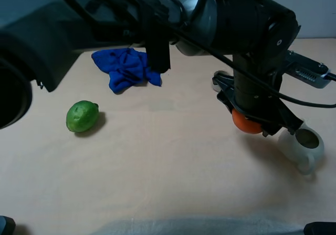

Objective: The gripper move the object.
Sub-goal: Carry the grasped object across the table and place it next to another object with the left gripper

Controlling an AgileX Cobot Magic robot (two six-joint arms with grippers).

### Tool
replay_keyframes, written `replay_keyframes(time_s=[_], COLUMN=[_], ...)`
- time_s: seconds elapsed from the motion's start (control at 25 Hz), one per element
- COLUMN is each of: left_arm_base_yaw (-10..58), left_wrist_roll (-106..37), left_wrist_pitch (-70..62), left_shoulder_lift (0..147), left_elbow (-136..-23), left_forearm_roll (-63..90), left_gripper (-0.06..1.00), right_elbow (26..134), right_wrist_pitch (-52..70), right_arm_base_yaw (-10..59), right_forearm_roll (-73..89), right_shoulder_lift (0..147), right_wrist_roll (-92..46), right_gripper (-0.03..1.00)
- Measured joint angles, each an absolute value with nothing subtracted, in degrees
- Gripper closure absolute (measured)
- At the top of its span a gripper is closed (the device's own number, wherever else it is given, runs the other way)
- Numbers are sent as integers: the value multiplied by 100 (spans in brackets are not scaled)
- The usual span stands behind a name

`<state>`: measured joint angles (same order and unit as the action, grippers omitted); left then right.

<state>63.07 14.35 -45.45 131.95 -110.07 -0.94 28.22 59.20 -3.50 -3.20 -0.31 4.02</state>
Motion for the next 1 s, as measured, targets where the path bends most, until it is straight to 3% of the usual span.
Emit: replay_keyframes(time_s=[1.0], left_arm_base_yaw=[6631], left_wrist_roll=[1042], left_wrist_pitch=[-3966], left_shoulder_lift=[13959], left_elbow=[-11007], left_forearm_roll=[36], left_gripper=[20], right_elbow=[2822], right_wrist_pitch=[5920], right_arm_base_yaw=[-350], right_forearm_roll=[-320], right_shoulder_lift=[-31], right_wrist_roll=[402], right_gripper=[27])
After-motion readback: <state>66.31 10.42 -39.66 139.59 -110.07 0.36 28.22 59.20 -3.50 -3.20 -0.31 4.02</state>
